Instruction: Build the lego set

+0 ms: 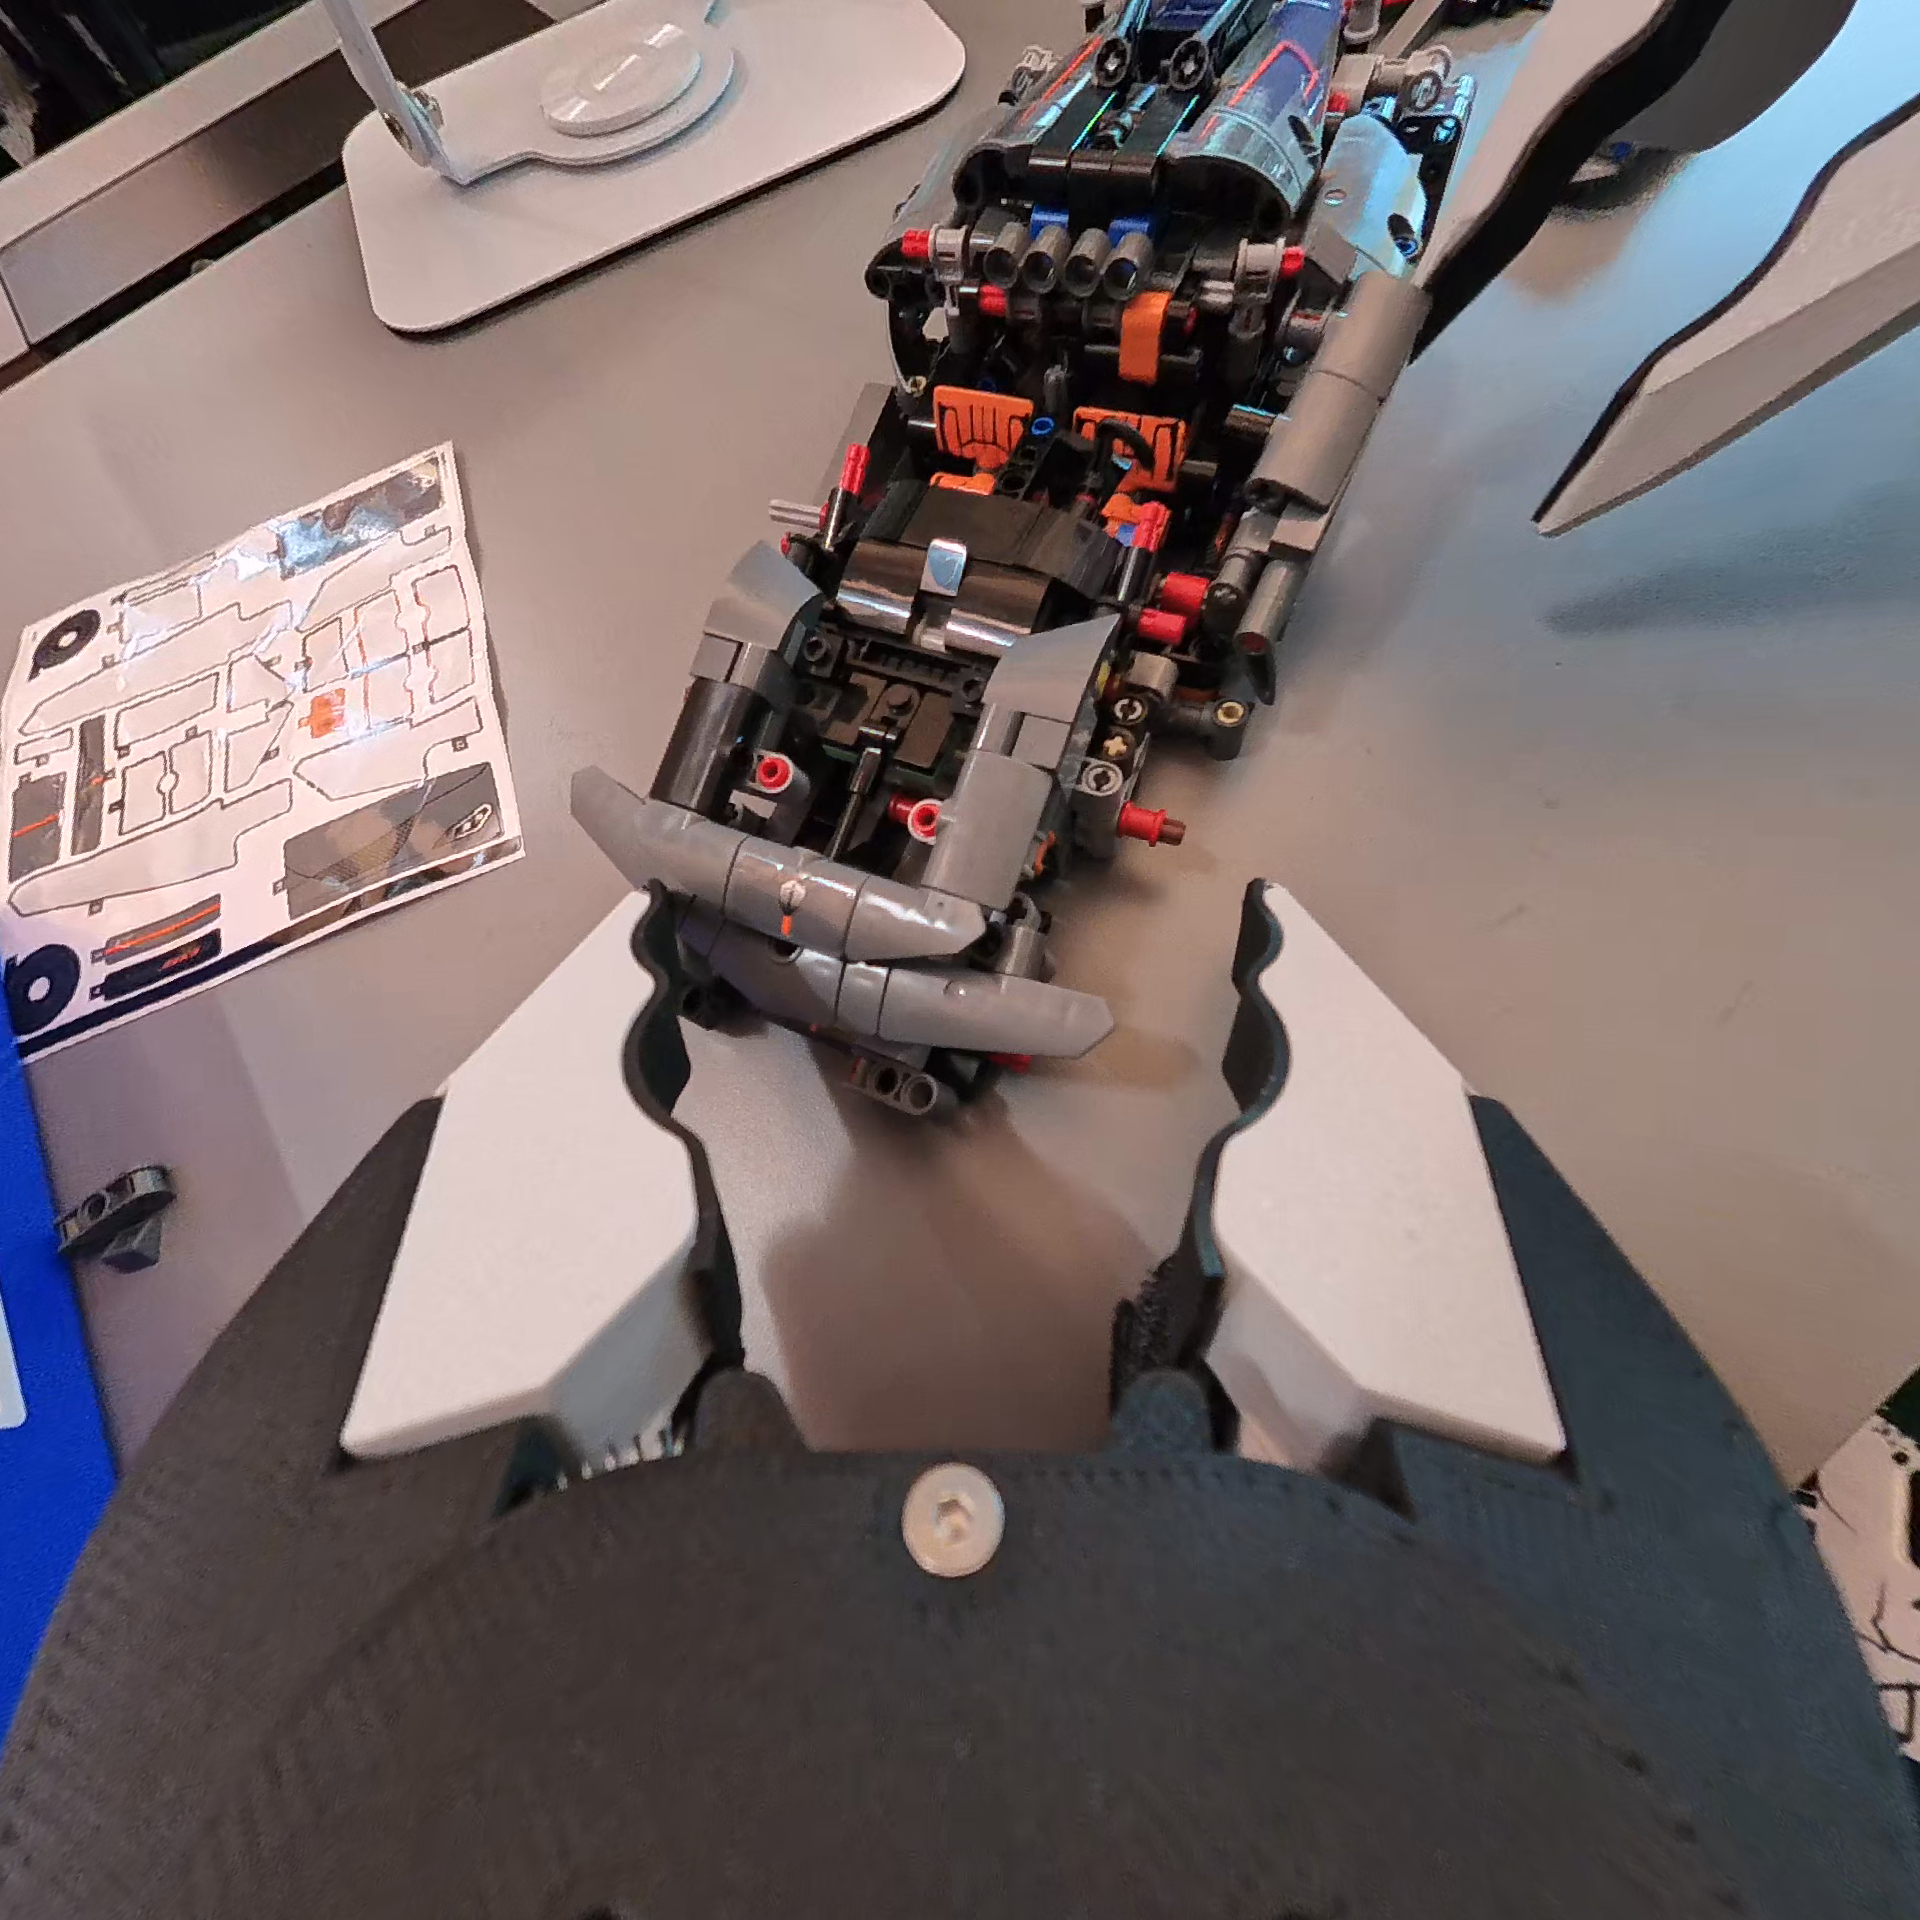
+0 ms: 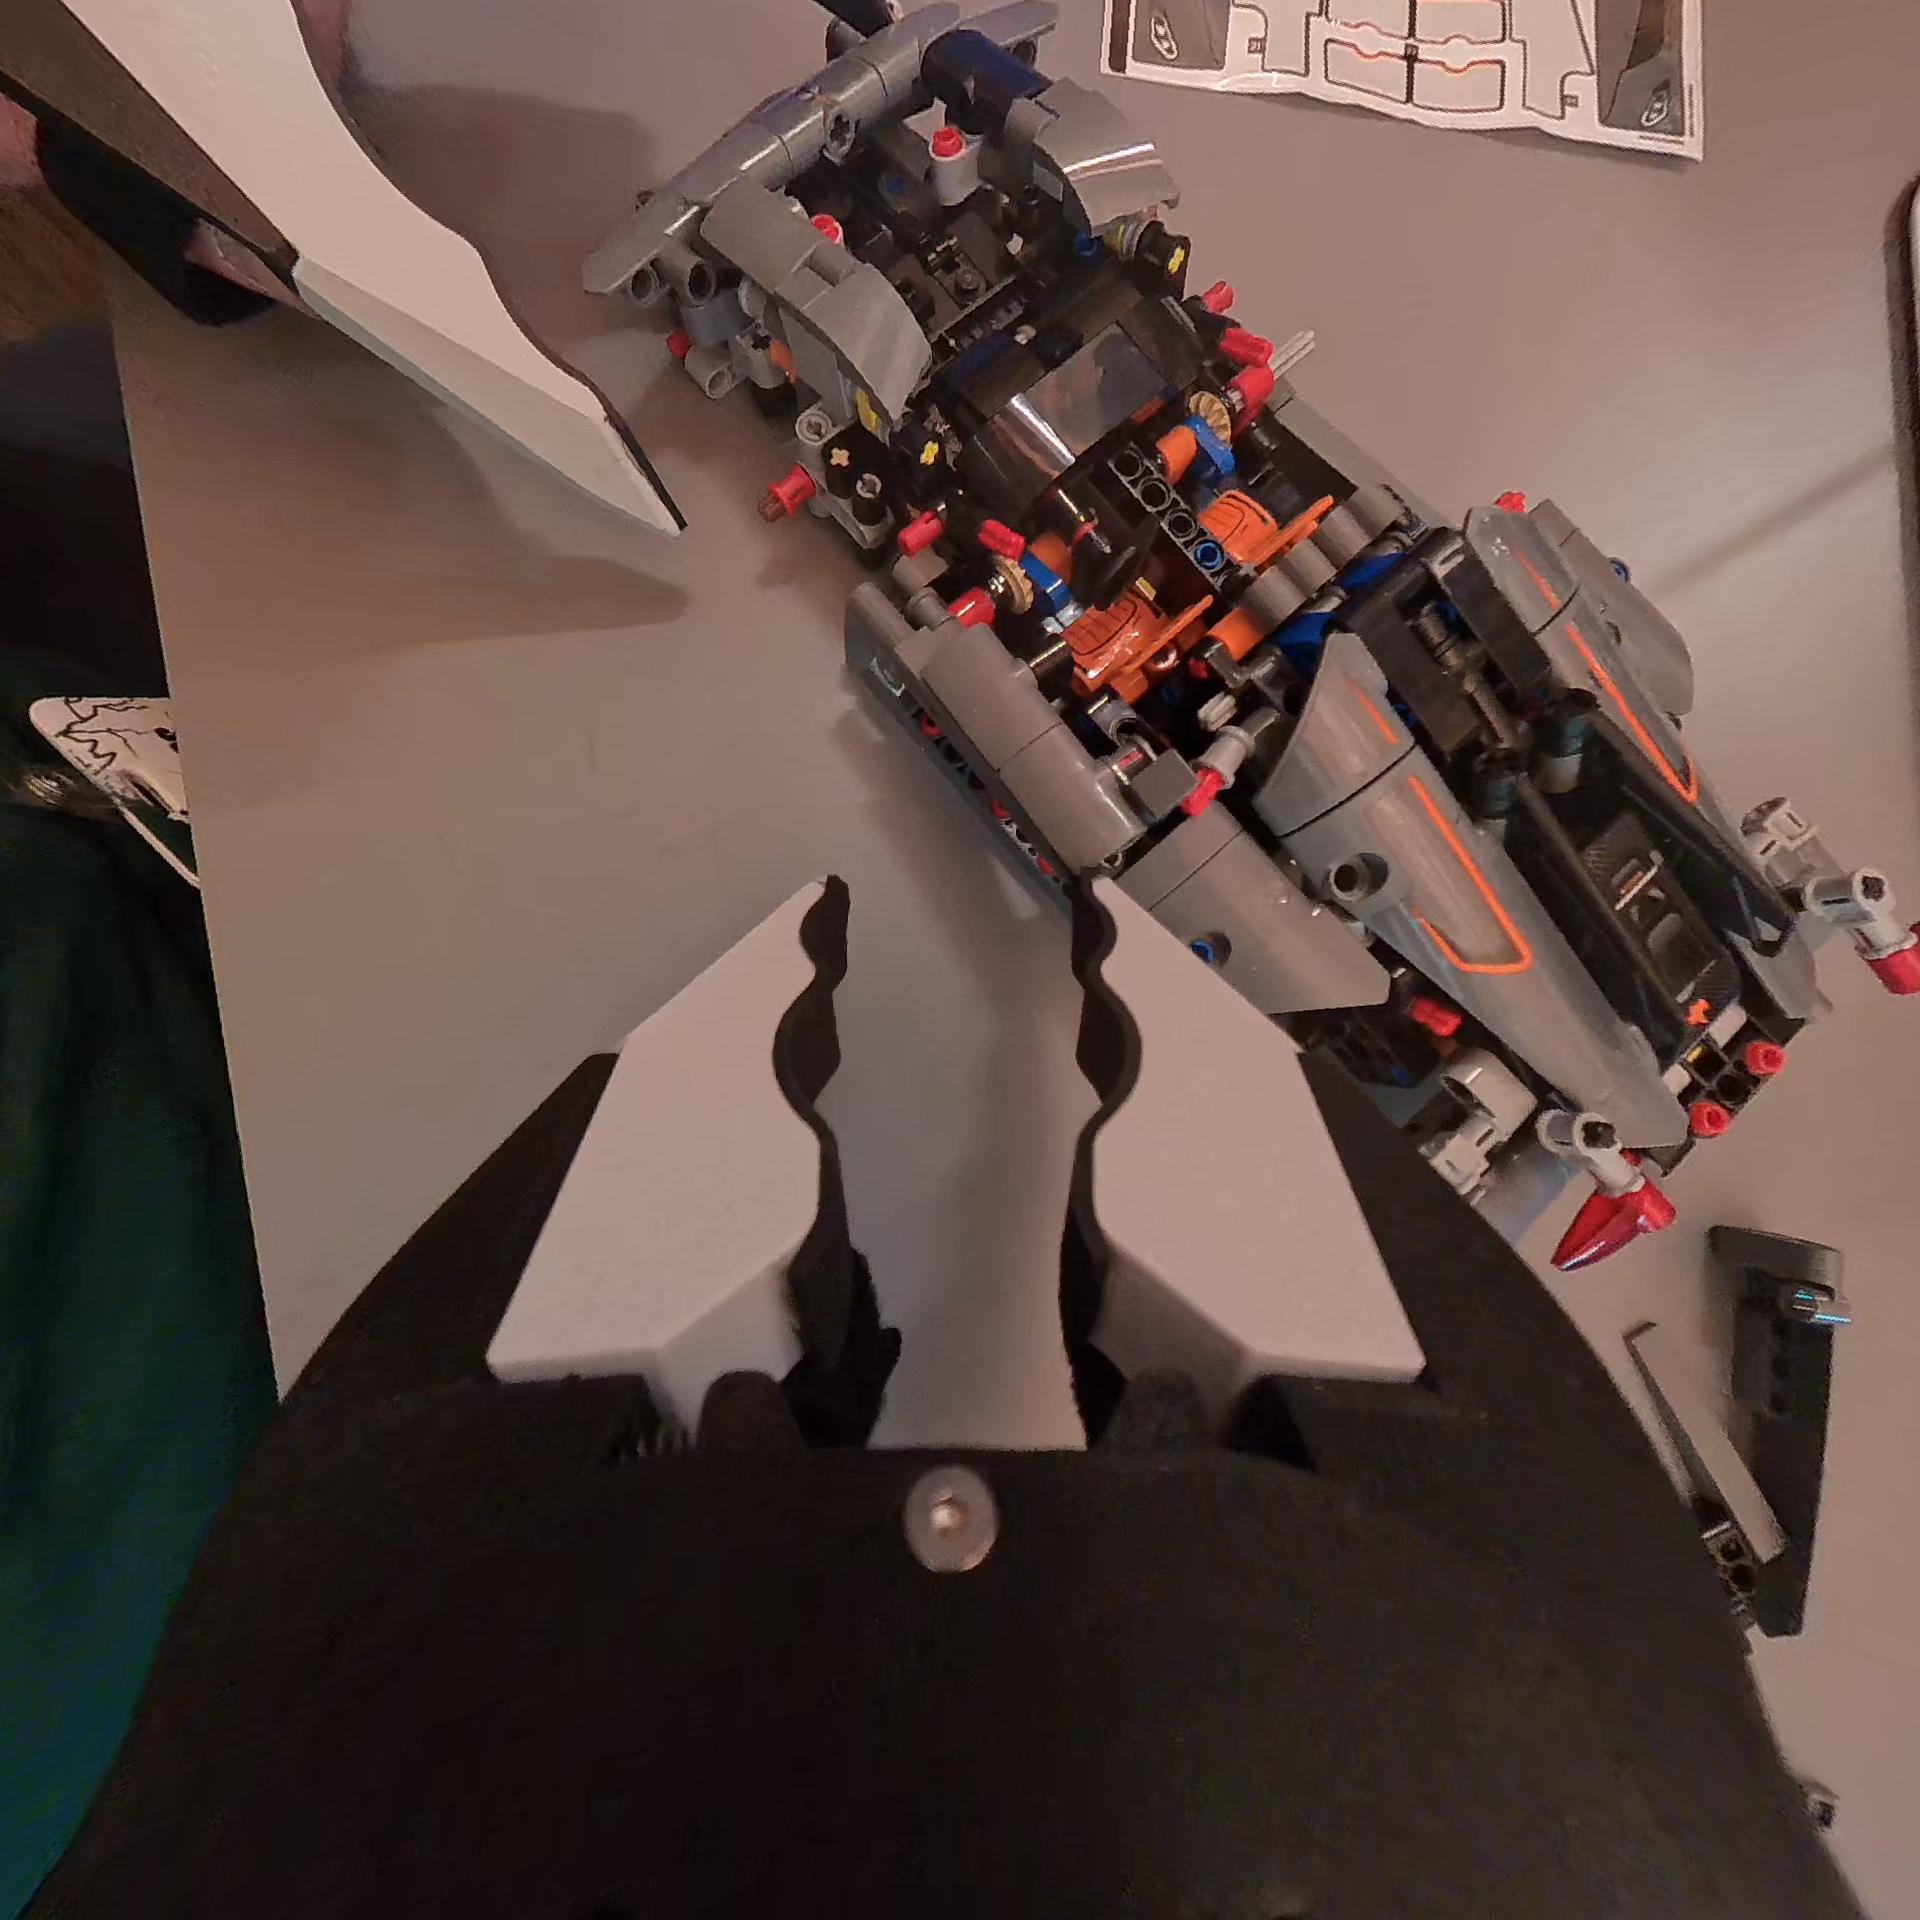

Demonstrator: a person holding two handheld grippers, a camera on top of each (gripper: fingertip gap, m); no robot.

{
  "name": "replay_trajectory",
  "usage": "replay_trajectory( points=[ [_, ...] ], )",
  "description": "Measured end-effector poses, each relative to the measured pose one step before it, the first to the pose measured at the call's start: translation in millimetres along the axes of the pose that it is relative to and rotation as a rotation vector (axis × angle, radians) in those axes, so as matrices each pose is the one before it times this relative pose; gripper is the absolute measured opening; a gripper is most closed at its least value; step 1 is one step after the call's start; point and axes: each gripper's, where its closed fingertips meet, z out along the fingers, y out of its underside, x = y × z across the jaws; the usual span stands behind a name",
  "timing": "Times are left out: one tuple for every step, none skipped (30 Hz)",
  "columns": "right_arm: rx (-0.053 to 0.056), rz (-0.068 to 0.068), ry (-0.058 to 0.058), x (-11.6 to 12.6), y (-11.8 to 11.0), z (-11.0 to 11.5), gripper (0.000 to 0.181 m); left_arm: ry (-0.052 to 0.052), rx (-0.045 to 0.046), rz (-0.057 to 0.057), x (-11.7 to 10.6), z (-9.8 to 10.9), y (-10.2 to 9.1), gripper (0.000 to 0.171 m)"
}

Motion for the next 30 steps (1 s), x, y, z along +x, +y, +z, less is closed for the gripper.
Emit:
replay_trajectory(
  points=[
    [0.0004, 0.0009, 0.0010, -0.06, 0.11, 0.01, 0.042, 0.0003, 0.00002, -0.0003, -0.04, 0.04, -0.01, 0.105],
    [0.0003, 0.0009, -0.0005, -0.20, 0.07, 0.05, 0.042, -0.0003, -0.00018, 0.0003, 0.06, 0.03, -0.03, 0.105],
    [-0.0031, 0.0002, -0.0014, -0.32, 0.75, 0.29, 0.043, -0.0006, -0.00036, 0.0007, 0.00, 0.01, 0.00, 0.105],
    [-0.0033, -0.0008, -0.0005, -0.19, 0.66, 0.24, 0.043, -0.0006, -0.00074, 0.0011, 0.01, 0.12, 0.07, 0.105],
    [-0.0014, -0.0002, 0.0001, -0.07, 0.38, 0.26, 0.043, -0.0007, -0.00066, 0.0010, -0.02, 0.05, 0.12, 0.105],
    [-0.0004, -0.0003, 0.0001, -0.19, 0.12, 0.16, 0.043, -0.0006, -0.00051, 0.0005, 0.02, 0.06, 0.10, 0.105],
    [-0.0003, -0.0010, 0.0001, -0.21, 0.16, 0.11, 0.043, -0.0003, -0.00048, 0.0003, -0.03, 0.04, 0.01, 0.106],
    [-0.0014, -0.0001, -0.0008, -0.20, 0.32, 0.18, 0.043, -0.0002, -0.00025, -0.0001, -0.07, 0.15, 0.05, 0.105],
    [-0.0007, 0.0004, -0.0007, -0.22, 0.29, 0.30, 0.043, -0.0001, -0.00021, -0.0001, -0.01, -0.01, 0.03, 0.106],
    [0.0002, 0.0005, -0.0005, -0.11, 0.14, 0.01, 0.043, 0.0000, -0.00010, 0.0001, 0.02, 0.07, -0.05, 0.106],
    [0.0002, 0.0006, -0.0007, -0.08, 0.09, 0.05, 0.043, -0.0001, -0.00011, 0.0001, -0.02, -0.01, 0.02, 0.106],
    [-0.0001, 0.0004, -0.0007, 0.08, 0.19, 0.12, 0.043, -0.0001, -0.00007, 0.0001, -0.03, -0.01, 0.01, 0.106],
    [-0.0005, 0.0008, -0.0010, 0.08, 0.14, 0.06, 0.043, 0.0000, -0.00005, 0.0000, -0.01, 0.00, 0.01, 0.106],
    [-0.0004, 0.0011, -0.0011, 0.04, 0.12, 0.07, 0.043, 0.0000, 0.00002, -0.0001, -0.08, 0.04, -0.01, 0.106],
    [-0.0002, 0.0007, -0.0009, 0.02, 0.04, 0.12, 0.043, 0.0000, 0.00006, -0.0001, 0.01, 0.00, -0.01, 0.106],
    [-0.0006, 0.0004, -0.0007, 0.01, 0.14, 0.05, 0.043, -0.0002, -0.00004, 0.0000, -0.02, 0.00, 0.00, 0.106],
    [-0.0004, 0.0005, -0.0002, 0.07, 0.18, 0.14, 0.043, -0.0003, -0.00019, 0.0004, -0.04, 0.06, -0.03, 0.106],
    [0.0002, 0.0003, -0.0001, -0.05, 0.10, 0.17, 0.043, -0.0003, -0.00028, 0.0005, -0.06, 0.04, 0.12, 0.106],
    [0.0001, 0.0003, -0.0003, 0.00, 0.16, 0.13, 0.043, -0.0003, -0.00023, 0.0004, 0.06, 0.02, -0.02, 0.106],
    [-0.0001, -0.0004, 0.0002, -0.09, 0.14, 0.14, 0.043, -0.0002, -0.00009, 0.0002, -0.04, -0.01, 0.01, 0.106],
    [-0.0007, -0.0003, 0.0000, -0.13, 0.21, 0.10, 0.043, 0.0000, -0.00008, 0.0001, -0.01, -0.01, 0.01, 0.106],
    [-0.0011, -0.0001, -0.0003, -0.13, 0.28, 0.20, 0.044, 0.0000, 0.00002, 0.0000, 0.01, 0.00, 0.00, 0.106],
    [-0.0008, -0.0006, 0.0000, -0.11, 0.13, 0.18, 0.044, 0.0000, 0.00004, -0.0001, -0.08, 0.04, -0.01, 0.106],
    [-0.0009, -0.0008, 0.0000, -0.03, 0.19, 0.13, 0.044, 0.0000, -0.00004, 0.0000, 0.02, 0.06, 0.08, 0.106],
    [-0.0009, -0.0006, 0.0000, 0.03, 0.14, 0.18, 0.044, 0.0000, -0.00008, 0.0002, 0.00, -0.01, 0.01, 0.106],
    [-0.0007, -0.0002, -0.0003, 0.04, 0.17, 0.15, 0.044, 0.0000, -0.00004, 0.0000, 0.00, 0.00, 0.01, 0.106],
    [-0.0007, -0.0001, -0.0007, -0.03, 0.17, 0.16, 0.044, 0.0000, 0.00007, -0.0002, 0.01, 0.00, -0.01, 0.106],
    [0.0000, -0.0005, -0.0002, 0.01, 0.00, 0.00, 0.044, 0.0000, 0.00000, 0.0000, -0.10, 0.03, -0.01, 0.106],
    [-0.0004, -0.0004, -0.0002, -0.08, 0.06, 0.09, 0.044, -0.0001, -0.00013, 0.0002, 0.00, 0.06, -0.04, 0.106],
    [-0.0007, -0.0002, -0.0004, 0.00, 0.23, 0.23, 0.044, -0.0001, -0.00017, 0.0003, -0.02, 0.05, 0.10, 0.106]
  ],
)
